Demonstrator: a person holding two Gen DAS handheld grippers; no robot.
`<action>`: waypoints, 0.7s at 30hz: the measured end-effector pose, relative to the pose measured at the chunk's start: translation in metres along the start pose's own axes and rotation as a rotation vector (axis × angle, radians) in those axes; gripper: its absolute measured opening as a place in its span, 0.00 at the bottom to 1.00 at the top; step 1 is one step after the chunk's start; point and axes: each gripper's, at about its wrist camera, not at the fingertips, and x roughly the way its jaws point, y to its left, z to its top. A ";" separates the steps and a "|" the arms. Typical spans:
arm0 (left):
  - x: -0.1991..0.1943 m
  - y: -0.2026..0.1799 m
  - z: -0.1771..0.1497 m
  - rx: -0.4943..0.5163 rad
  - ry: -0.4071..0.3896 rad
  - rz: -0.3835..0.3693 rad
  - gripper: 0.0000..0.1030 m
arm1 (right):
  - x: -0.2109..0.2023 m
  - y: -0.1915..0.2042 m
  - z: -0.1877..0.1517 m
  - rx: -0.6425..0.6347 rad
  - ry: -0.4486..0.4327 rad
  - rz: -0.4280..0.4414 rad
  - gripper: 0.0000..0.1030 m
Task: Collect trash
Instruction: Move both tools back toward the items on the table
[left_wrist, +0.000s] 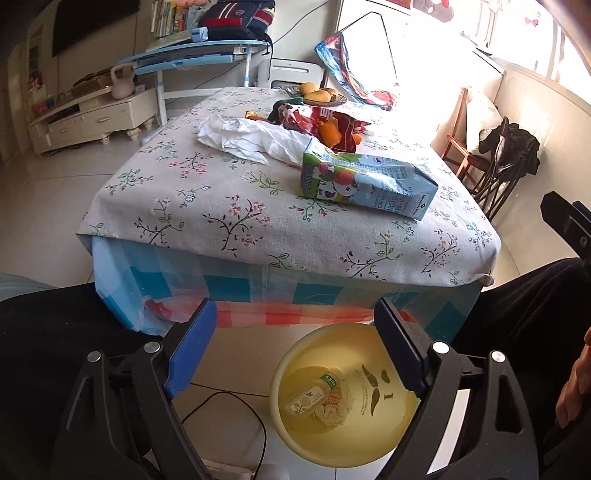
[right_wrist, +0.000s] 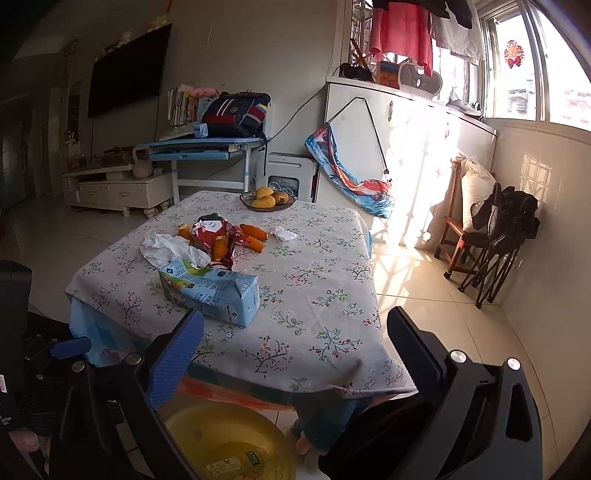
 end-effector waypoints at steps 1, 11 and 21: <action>-0.001 0.002 0.000 -0.011 -0.005 0.006 0.82 | 0.000 0.001 0.000 -0.005 0.001 0.000 0.92; -0.022 0.022 0.003 -0.083 -0.103 0.084 0.90 | -0.004 0.013 -0.004 -0.053 0.006 -0.001 0.92; -0.040 0.035 -0.003 -0.115 -0.149 0.110 0.92 | -0.011 0.024 -0.009 -0.090 0.012 0.010 0.92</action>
